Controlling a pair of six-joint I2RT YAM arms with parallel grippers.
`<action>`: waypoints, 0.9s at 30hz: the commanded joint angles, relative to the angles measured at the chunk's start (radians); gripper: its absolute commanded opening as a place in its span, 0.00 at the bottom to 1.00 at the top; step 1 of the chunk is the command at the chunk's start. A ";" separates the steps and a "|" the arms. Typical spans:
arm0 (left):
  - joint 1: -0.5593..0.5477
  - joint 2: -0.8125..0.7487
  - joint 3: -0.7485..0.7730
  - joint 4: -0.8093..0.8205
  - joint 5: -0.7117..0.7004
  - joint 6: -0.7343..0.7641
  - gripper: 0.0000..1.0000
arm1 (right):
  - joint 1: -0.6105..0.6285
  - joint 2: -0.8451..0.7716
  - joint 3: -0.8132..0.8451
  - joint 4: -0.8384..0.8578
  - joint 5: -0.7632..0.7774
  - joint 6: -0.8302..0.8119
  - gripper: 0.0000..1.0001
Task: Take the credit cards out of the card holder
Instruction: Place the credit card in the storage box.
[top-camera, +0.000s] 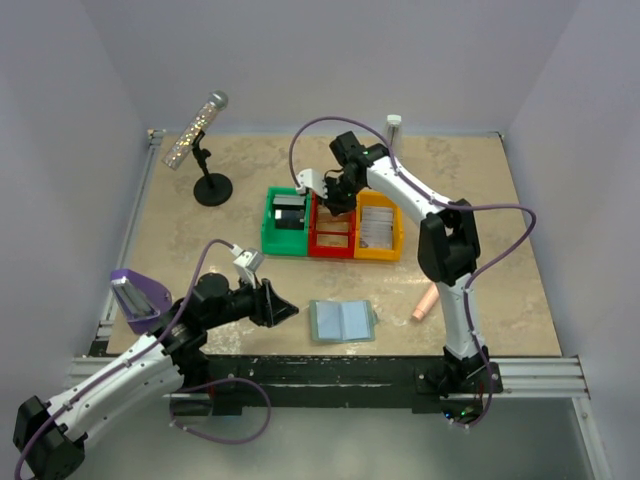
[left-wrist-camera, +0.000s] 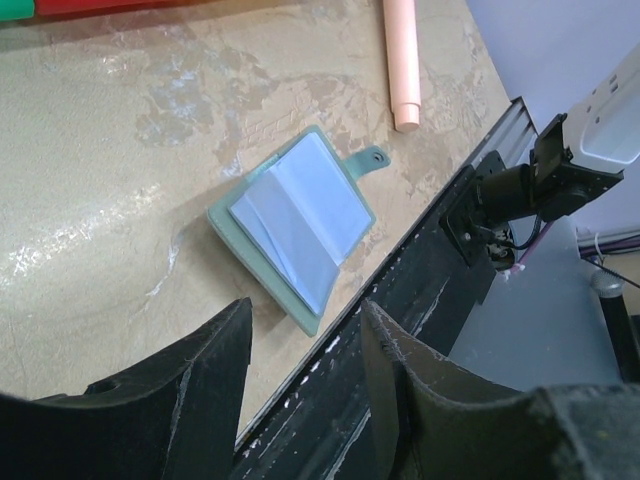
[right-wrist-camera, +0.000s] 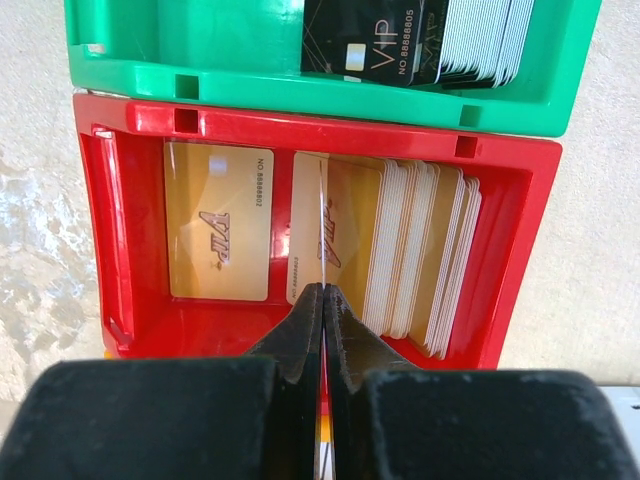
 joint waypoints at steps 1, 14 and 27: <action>0.007 0.005 0.016 0.044 0.007 0.009 0.52 | -0.001 0.001 0.030 -0.043 0.073 -0.025 0.00; 0.007 0.018 0.013 0.053 0.007 0.008 0.52 | 0.002 0.007 0.006 -0.005 0.127 -0.025 0.00; 0.007 0.021 0.010 0.057 0.011 0.008 0.52 | 0.006 -0.009 -0.027 0.049 0.153 -0.001 0.10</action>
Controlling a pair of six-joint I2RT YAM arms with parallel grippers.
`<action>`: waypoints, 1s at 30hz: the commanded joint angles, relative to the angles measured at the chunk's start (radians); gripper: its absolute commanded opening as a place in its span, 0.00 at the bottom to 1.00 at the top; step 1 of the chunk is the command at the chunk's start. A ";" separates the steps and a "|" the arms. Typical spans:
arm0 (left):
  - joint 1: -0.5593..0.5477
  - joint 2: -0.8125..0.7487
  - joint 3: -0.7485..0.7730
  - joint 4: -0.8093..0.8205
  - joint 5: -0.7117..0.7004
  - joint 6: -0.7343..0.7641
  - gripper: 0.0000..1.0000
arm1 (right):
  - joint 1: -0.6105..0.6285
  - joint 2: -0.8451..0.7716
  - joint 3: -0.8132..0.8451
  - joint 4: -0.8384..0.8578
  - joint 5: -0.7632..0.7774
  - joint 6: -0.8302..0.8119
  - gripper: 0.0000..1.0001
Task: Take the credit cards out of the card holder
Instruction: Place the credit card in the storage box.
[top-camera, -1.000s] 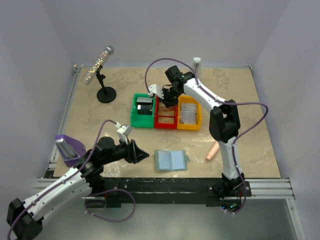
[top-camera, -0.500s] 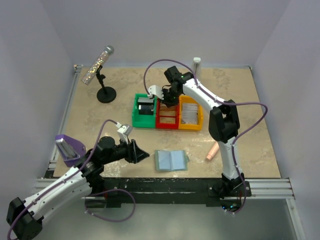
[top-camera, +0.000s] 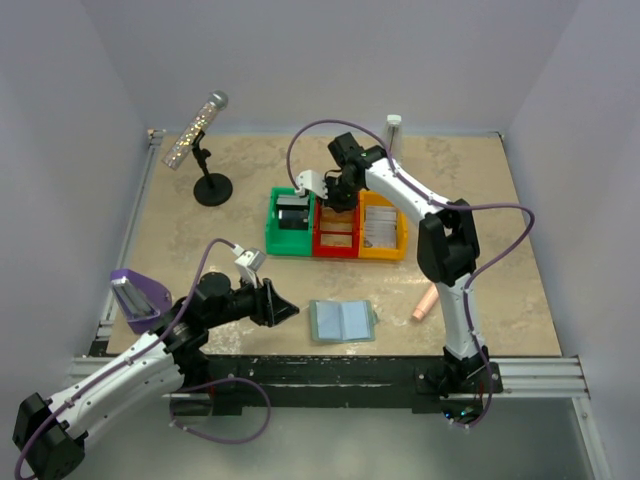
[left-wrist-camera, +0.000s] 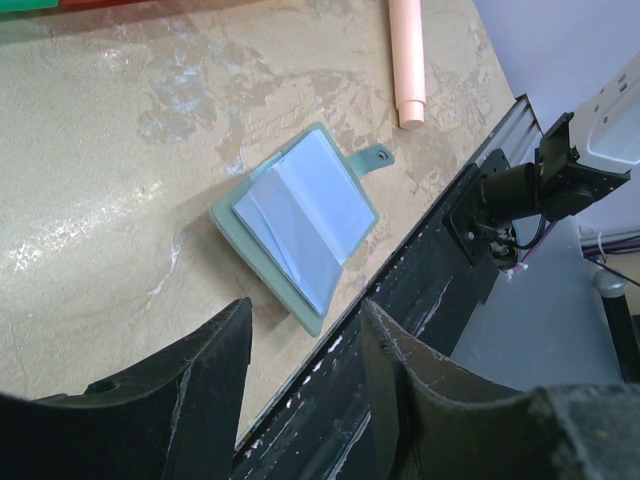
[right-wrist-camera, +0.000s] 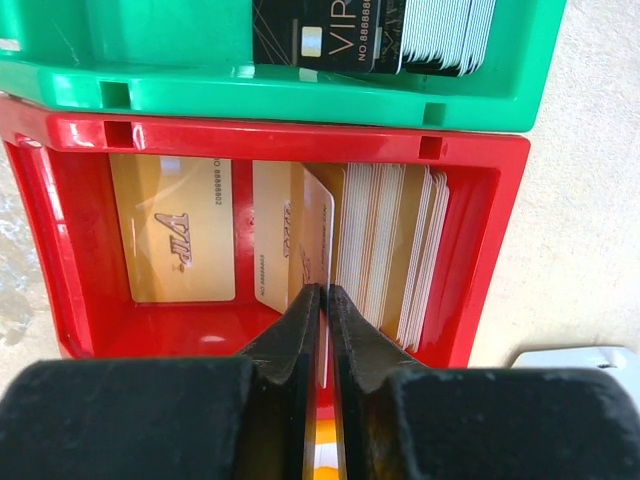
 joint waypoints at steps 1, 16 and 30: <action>0.007 -0.001 0.011 0.044 0.012 0.008 0.52 | -0.003 -0.012 -0.016 0.015 0.048 0.011 0.10; 0.007 -0.007 0.007 0.044 0.014 0.006 0.52 | -0.002 -0.023 -0.037 0.049 0.068 0.034 0.15; 0.007 -0.010 0.007 0.044 0.015 0.006 0.52 | 0.004 -0.024 -0.043 0.062 0.080 0.040 0.18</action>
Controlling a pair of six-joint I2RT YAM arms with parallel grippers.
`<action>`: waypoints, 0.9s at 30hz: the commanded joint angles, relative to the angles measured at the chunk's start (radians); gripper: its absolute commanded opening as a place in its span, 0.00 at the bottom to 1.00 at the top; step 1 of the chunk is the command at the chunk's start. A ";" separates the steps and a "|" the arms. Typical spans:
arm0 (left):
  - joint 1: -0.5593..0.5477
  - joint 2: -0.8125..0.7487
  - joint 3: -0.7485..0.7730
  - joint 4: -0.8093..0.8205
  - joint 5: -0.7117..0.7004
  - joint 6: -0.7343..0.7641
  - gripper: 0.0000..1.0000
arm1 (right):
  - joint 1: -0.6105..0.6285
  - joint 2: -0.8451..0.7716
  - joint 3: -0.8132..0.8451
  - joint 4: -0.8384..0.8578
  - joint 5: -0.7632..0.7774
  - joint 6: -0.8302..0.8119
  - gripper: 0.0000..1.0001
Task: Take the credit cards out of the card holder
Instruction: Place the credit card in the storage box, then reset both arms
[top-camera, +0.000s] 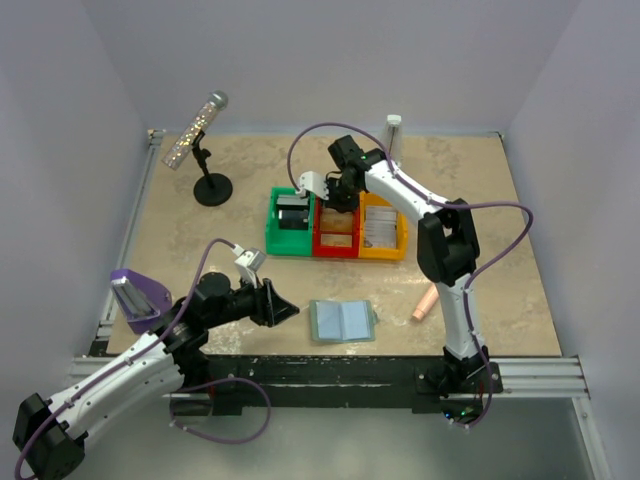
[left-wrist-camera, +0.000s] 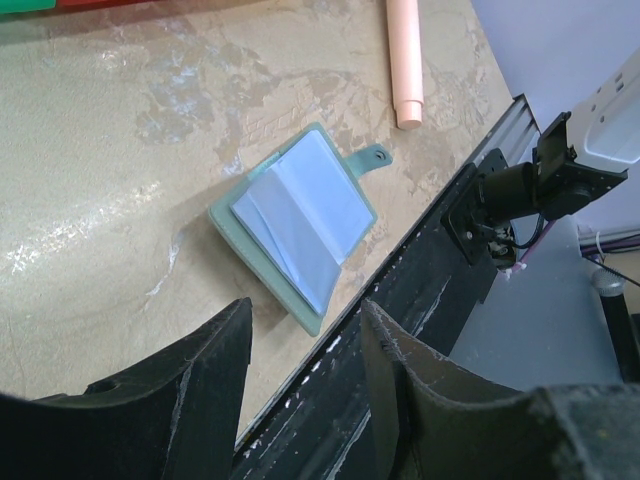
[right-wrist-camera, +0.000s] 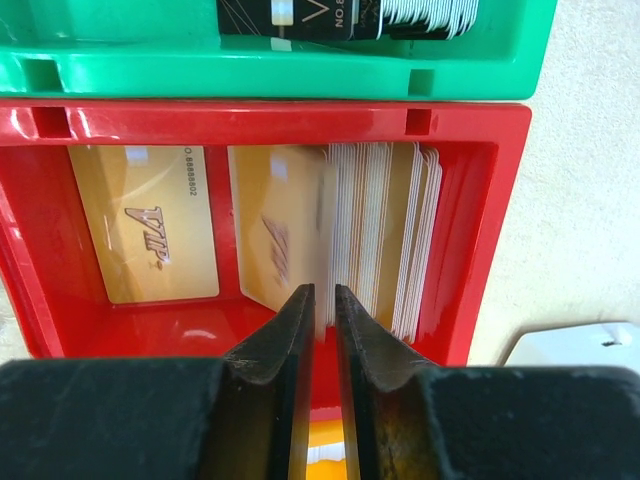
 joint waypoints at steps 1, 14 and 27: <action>0.007 -0.007 0.007 0.043 0.011 0.006 0.52 | 0.004 -0.024 -0.006 0.012 0.025 0.013 0.18; 0.007 -0.010 0.005 0.043 0.012 0.006 0.52 | 0.007 -0.049 0.032 0.037 0.006 0.066 0.19; 0.007 -0.042 0.036 -0.043 -0.106 -0.021 0.57 | 0.044 -0.352 -0.038 0.211 0.314 0.364 0.21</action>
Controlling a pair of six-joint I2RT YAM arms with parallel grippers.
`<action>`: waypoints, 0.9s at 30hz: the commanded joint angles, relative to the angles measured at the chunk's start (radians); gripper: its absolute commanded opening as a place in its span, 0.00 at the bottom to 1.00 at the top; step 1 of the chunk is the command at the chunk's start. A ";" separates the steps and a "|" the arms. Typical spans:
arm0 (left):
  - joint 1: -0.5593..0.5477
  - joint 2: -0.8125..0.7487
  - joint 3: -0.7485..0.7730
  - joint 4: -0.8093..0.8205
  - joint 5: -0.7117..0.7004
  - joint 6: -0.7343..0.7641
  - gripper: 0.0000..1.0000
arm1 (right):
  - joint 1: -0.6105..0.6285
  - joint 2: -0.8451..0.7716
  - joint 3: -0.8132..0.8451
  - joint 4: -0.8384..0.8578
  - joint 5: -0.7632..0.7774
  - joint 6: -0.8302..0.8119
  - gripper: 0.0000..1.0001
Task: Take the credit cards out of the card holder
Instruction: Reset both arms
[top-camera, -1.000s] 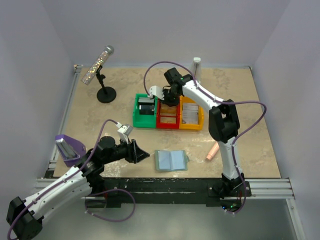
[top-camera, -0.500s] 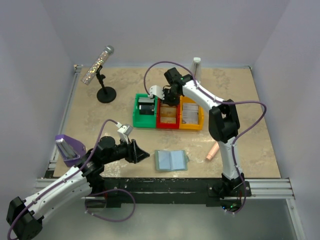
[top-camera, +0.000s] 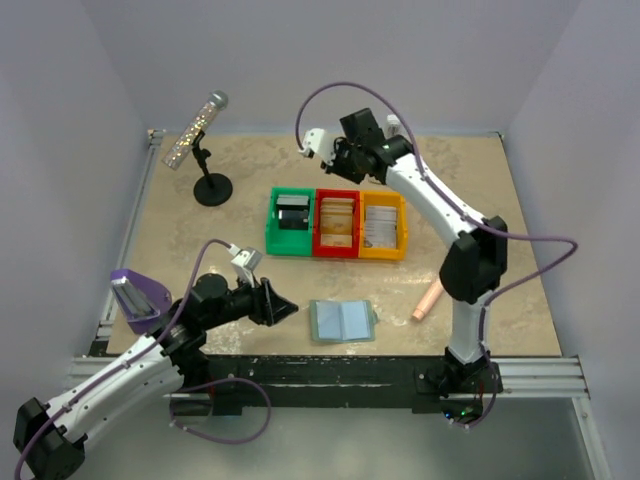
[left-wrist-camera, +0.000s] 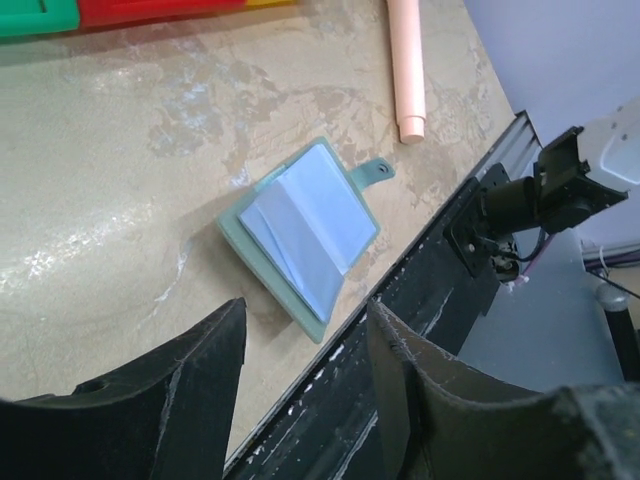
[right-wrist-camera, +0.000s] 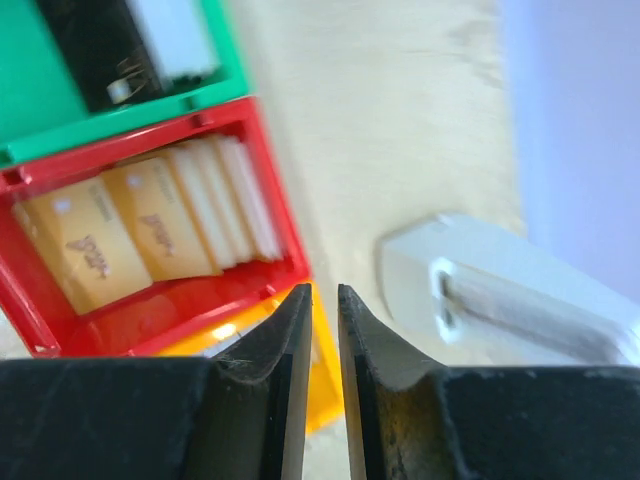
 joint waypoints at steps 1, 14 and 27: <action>0.005 -0.017 0.042 -0.059 -0.117 -0.034 0.58 | 0.040 -0.210 -0.104 0.137 0.222 0.209 0.23; 0.005 0.140 0.224 -0.259 -0.431 -0.115 0.78 | 0.062 -0.912 -0.935 0.277 0.235 1.102 0.99; 0.005 0.128 0.295 -0.281 -0.549 -0.160 1.00 | 0.062 -1.321 -1.276 0.258 0.263 1.302 0.99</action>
